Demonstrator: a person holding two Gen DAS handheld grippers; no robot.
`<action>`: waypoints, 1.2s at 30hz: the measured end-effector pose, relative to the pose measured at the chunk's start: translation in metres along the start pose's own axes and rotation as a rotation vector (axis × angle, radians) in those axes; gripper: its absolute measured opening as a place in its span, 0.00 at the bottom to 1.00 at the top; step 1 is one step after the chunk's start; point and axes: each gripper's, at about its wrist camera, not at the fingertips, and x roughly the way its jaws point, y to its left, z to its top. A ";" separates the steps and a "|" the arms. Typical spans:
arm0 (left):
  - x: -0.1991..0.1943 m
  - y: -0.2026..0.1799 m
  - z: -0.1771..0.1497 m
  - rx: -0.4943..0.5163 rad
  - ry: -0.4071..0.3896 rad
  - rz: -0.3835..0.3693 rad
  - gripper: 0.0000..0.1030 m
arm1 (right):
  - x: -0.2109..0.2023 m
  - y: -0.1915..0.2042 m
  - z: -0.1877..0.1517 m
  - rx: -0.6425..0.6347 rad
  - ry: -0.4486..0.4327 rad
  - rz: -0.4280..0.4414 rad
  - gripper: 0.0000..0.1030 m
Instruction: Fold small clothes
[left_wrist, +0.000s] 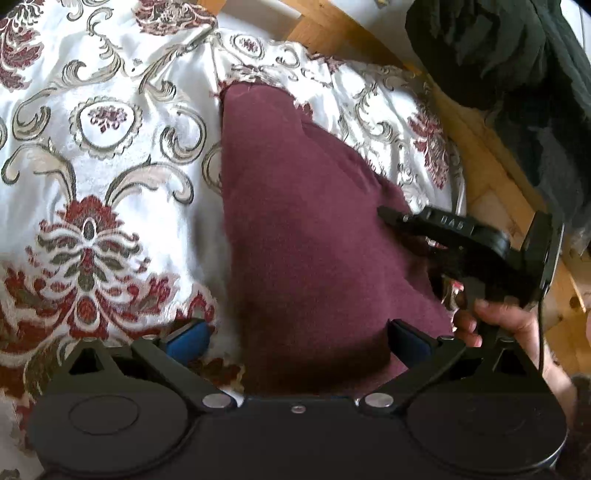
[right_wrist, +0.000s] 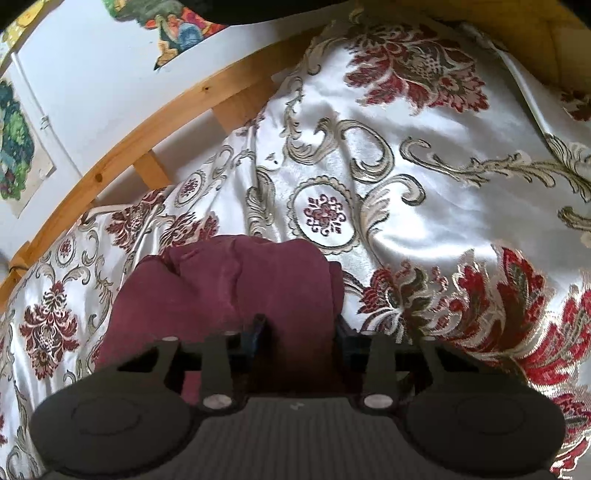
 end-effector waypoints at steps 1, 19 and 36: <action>0.001 0.001 0.001 -0.003 -0.006 -0.008 0.99 | -0.001 0.002 0.000 -0.007 -0.002 -0.001 0.31; -0.031 -0.013 0.016 0.054 -0.124 -0.035 0.53 | -0.062 0.112 -0.018 -0.454 -0.289 -0.053 0.13; -0.065 0.065 0.074 0.007 -0.375 0.251 0.53 | 0.042 0.240 0.006 -0.683 -0.303 0.069 0.13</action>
